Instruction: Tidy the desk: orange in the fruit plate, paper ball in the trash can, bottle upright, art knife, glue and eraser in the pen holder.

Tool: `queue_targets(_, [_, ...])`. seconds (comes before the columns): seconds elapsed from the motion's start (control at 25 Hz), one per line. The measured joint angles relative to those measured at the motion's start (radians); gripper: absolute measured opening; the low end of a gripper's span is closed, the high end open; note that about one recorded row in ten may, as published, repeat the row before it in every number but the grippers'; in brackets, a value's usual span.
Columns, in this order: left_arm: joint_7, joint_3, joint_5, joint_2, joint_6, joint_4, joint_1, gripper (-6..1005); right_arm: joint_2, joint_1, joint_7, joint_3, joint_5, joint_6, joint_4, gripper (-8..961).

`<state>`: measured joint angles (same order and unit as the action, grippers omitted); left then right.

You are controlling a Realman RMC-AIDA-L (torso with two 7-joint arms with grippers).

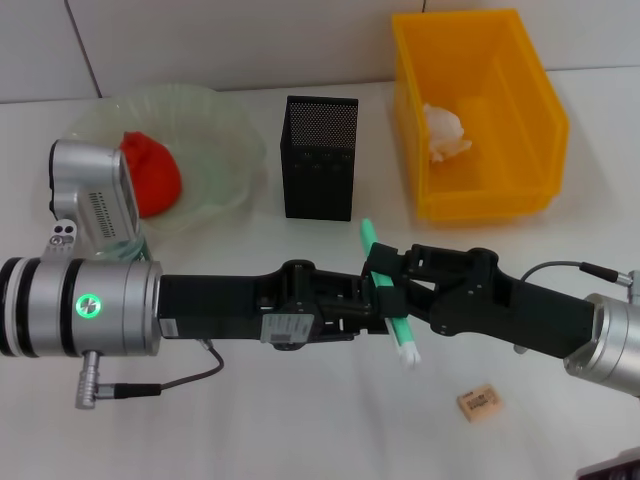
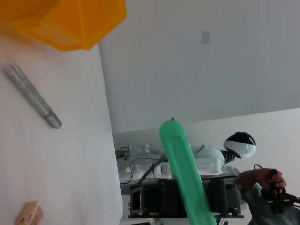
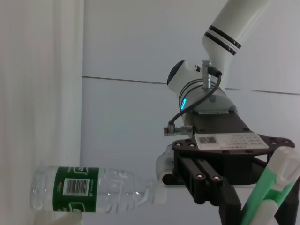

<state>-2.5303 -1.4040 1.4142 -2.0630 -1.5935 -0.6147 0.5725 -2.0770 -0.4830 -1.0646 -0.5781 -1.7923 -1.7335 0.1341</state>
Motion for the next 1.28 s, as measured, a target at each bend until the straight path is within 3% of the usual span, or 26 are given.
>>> queue_targets(0.24, [0.003,0.0,-0.002,0.0,-0.01,0.001,-0.005,316,0.0,-0.005,0.004,0.001,0.024,0.009,-0.016,215])
queue_targets(0.76, [0.056,0.003,0.001,0.004,-0.034,-0.002,-0.011,341,-0.001,0.003,0.182,0.019,0.159,-0.014,-0.011,184])
queue_targets(1.12, [0.07,0.025,0.008,0.008,-0.057,-0.004,-0.014,376,-0.004,0.005,0.231,0.077,0.163,0.0,-0.019,182])
queue_targets(1.28, [0.149,0.025,0.009,0.009,-0.085,-0.008,-0.016,391,-0.005,-0.003,0.342,0.131,0.173,0.011,-0.013,182])
